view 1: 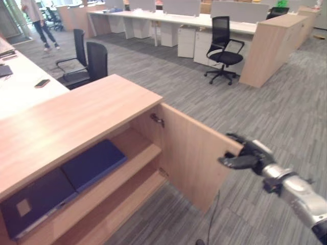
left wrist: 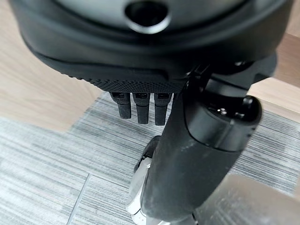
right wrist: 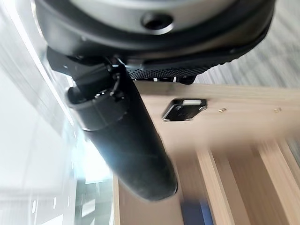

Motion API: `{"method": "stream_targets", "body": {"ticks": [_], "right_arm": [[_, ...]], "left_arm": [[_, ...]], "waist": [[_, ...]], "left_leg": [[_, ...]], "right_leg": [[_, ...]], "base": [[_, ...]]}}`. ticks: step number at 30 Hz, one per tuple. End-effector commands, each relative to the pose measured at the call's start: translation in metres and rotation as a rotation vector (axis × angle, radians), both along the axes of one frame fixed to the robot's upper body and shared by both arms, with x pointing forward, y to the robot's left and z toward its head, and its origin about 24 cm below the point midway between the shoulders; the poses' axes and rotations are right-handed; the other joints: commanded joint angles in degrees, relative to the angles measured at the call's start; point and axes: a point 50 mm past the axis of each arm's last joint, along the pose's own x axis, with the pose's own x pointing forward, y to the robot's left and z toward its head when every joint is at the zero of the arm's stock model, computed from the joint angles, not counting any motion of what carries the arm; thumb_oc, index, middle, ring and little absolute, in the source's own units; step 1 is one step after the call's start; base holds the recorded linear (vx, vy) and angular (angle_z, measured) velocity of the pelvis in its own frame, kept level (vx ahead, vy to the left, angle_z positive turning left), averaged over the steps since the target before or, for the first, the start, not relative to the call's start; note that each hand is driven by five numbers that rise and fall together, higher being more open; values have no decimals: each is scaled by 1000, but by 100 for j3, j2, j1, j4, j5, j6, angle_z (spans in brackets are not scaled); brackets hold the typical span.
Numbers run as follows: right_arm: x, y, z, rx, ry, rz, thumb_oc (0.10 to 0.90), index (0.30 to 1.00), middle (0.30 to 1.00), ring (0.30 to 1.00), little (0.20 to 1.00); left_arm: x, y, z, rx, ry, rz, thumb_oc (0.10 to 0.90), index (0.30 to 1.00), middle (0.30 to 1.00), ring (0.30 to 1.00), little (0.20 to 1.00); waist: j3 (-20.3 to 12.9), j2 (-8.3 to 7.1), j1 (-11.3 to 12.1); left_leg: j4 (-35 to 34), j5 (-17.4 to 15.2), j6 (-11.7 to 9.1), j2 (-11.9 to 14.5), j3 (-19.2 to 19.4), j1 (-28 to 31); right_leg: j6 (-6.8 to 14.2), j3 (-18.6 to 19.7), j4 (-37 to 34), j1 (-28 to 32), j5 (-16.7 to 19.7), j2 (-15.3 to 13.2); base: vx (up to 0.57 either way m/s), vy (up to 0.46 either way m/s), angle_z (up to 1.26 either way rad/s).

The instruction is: Put the empty folder in the office cabinet

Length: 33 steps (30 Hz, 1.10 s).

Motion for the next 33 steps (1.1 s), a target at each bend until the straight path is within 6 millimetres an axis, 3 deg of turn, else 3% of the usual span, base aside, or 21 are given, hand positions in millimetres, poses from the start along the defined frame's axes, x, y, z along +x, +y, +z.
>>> {"method": "stream_targets", "body": {"ticks": [1, 9, 18, 20, 21, 22, 24, 25, 26, 27, 29, 30, 31, 33], "right_arm": [[-19, 145, 53, 524, -129, 666, 800, 900, 900, 900, 900], [-26, 154, 26, 655, 12, 587, 800, 900, 900, 900, 900], [-46, 146, 1, 693, 139, 539, 800, 900, 900, 900, 900], [-50, 135, -10, 641, 159, 510, 800, 900, 900, 900, 900], [-50, 135, -10, 641, 159, 510, 800, 900, 900, 900, 900], [-49, 119, -17, 550, 132, 459, 800, 900, 900, 900, 900], [-48, 108, -25, 480, 132, 412, 800, 900, 900, 900, 900], [-43, 93, -33, 351, 98, 359, 800, 900, 900, 900, 900], [-38, 76, -46, 193, 76, 288, 800, 900, 900, 900, 900], [-38, 60, -73, 36, 127, 191, 800, 900, 900, 900, 900], [-51, 43, -110, -77, 244, 39, 800, 900, 900, 900, 900], [-62, 36, -131, -147, 326, -28, 800, 900, 900, 900, 900], [-77, 28, -155, -202, 440, -137, 800, 900, 900, 900, 900], [-100, 19, -182, -286, 603, -246, 800, 900, 900, 900, 900]], "left_arm": [[26, 14, 5, 47, -73, -43, 800, 900, 900, 900, 900], [24, 5, 2, 29, -79, -93, 800, 900, 900, 900, 900], [19, 0, 1, 9, -64, -140, 800, 900, 900, 900, 900], [18, -1, 1, -5, -63, -149, 800, 900, 900, 900, 900], [18, -1, 1, -5, -62, -149, 800, 900, 900, 900, 900], [19, -1, 1, -10, -64, -147, 800, 900, 900, 900, 900], [24, -1, 1, -17, -72, -153, 800, 900, 900, 900, 900], [28, -3, 1, -28, -81, -150, 800, 900, 900, 900, 900], [32, -5, 1, -36, -94, -138, 800, 900, 900, 900, 900], [38, -11, -1, -52, -109, -120, 800, 900, 900, 900, 900], [39, -18, -2, -61, -119, -81, 800, 900, 900, 900, 900], [42, -20, -3, -65, -125, -67, 800, 900, 900, 900, 900], [46, -24, -4, -63, -137, -51, 800, 900, 900, 900, 900], [47, -29, -5, -66, -143, 9, 800, 900, 900, 900, 900]], "waist": [[116, -402, 771], [130, -363, 1002], [181, -273, 1342], [179, -241, 1447], [179, -242, 1442], [208, -209, 1452], [234, -207, 1407], [238, -212, 1313], [254, -202, 1203], [316, -184, 1047], [406, -209, 896], [444, -238, 884], [439, -276, 898], [386, -301, 947]], "left_leg": [[-4, -501, 39, -306, -548, 157], [-4, -532, 142, -510, -877, 7], [-4, -633, 401, -1134, -1518, -226], [16, -667, 502, -1378, -1780, -258], [17, -667, 503, -1381, -1786, -259], [17, -671, 556, -1505, -2021, -276], [4, -650, 579, -1557, -2198, -298], [-4, -622, 600, -1581, -2388, -349], [-4, -611, 612, -1579, -2593, -387], [-4, -580, 621, -1581, -2816, -399], [-4, -503, 639, -1614, -3172, -457], [-4, -483, 637, -1638, -3305, -477], [-4, -474, 612, -1645, -3405, -492], [-4, -430, 541, -1580, -3530, -584]], "right_leg": [[338, -250, 43, 223, -889, -210], [398, -523, 54, 272, -772, -465], [601, -1114, 272, 355, -628, -1165], [645, -1259, 541, 392, -678, -1463], [647, -1264, 547, 392, -682, -1468], [637, -1256, 817, 406, -731, -1634], [628, -1088, 1000, 387, -727, -1677], [583, -738, 1135, 311, -730, -1628], [531, -150, 1159, 207, -822, -1438], [571, 845, 1111, -13, -929, -1071], [624, 1771, 1089, -266, -1048, -584], [626, 1983, 1071, -300, -1065, -445], [598, 1972, 919, -198, -1064, -436], [524, 1789, 816, -138, -1132, -409]], "base": [[-55, 52, 10], [-55, 90, 47], [-38, 170, 43], [12, 210, 47], [27, 239, 40], [10, 120, 63], [1, 76, 75], [12, -5, 72], [52, -36, 93], [72, -75, 130], [43, -87, 103], [44, -129, 86], [52, -166, 93], [50, -237, 93]]}}
